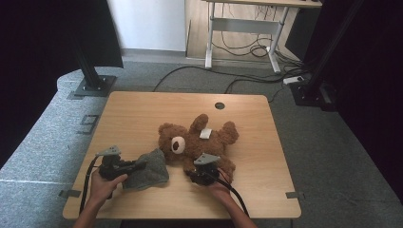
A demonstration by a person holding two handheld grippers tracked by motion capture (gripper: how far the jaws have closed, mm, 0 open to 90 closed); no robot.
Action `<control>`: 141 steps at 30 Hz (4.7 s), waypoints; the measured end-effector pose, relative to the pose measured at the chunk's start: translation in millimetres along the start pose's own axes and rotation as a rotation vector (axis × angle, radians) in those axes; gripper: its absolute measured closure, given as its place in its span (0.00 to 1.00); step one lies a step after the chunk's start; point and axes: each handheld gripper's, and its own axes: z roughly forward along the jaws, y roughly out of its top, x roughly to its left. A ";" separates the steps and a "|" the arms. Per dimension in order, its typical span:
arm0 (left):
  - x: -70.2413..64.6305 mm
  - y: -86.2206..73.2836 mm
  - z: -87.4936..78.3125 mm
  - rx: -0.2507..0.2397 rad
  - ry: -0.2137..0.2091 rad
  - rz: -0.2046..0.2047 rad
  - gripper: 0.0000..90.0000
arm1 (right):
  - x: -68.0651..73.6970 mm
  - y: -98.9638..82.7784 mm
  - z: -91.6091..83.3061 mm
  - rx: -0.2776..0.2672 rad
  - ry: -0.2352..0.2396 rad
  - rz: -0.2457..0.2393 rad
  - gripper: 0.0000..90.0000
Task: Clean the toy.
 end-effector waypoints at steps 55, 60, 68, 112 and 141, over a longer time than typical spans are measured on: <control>29.9 97.8 65.2 -0.074 0.330 0.034 0.84 | 1.8 -1.6 2.5 -0.016 0.025 0.012 0.73; 14.5 109.6 68.3 -0.102 0.245 0.090 0.84 | 1.7 -1.5 2.7 -0.015 0.027 0.012 0.73; -6.8 123.5 80.5 -0.094 0.149 0.135 0.83 | 2.1 -1.7 2.7 -0.016 0.024 0.010 0.73; 21.7 77.5 66.0 0.007 0.208 0.008 0.83 | 1.5 -2.0 3.0 -0.011 0.030 0.038 0.73; -33.3 45.8 85.1 0.032 0.034 0.138 0.83 | 0.2 -1.8 3.3 -0.013 0.037 0.066 0.73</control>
